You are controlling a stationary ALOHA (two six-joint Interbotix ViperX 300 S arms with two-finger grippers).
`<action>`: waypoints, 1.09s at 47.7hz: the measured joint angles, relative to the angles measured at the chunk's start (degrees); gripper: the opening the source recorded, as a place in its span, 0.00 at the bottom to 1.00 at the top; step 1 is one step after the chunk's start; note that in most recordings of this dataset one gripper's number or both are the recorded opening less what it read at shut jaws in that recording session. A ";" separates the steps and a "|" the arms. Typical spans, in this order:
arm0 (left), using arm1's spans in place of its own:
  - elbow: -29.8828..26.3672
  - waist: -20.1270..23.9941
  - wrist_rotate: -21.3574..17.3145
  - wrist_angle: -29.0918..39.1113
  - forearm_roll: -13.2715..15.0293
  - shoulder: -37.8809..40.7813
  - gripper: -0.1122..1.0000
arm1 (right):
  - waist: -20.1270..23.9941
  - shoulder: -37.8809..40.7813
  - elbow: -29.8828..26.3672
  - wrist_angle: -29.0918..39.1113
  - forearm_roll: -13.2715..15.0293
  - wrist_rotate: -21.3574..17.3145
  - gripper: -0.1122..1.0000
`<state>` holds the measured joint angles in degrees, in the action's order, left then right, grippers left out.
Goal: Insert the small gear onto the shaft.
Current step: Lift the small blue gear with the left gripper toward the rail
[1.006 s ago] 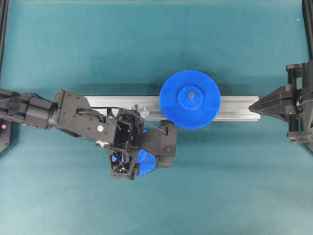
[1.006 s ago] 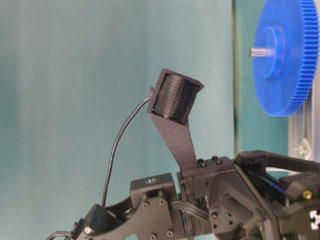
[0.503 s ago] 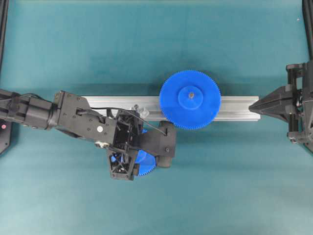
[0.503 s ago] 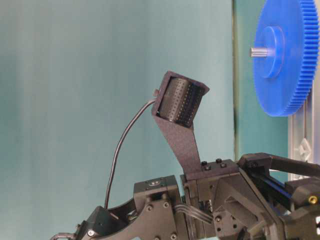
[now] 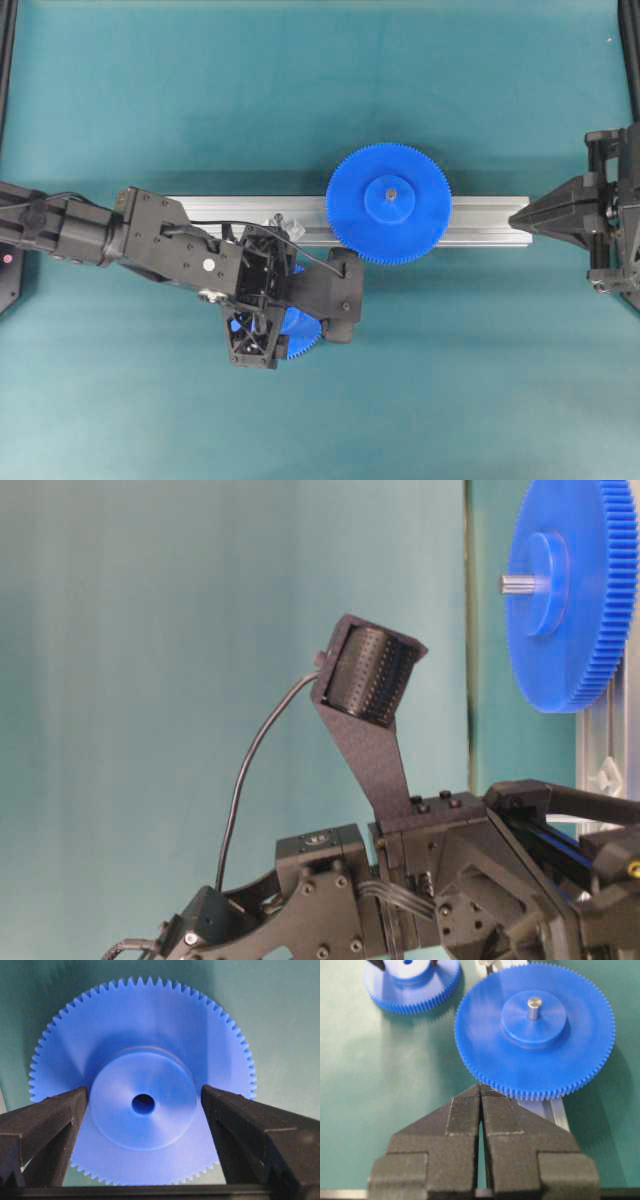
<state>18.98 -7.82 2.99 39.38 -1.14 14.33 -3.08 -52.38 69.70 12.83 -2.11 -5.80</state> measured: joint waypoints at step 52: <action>-0.09 0.26 -0.09 0.79 0.00 0.70 0.80 | -0.09 0.00 0.53 -0.09 -0.09 0.00 0.12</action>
<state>18.90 -7.56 2.90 40.17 -1.14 15.03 -3.16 -52.38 70.22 12.74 -2.20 -5.80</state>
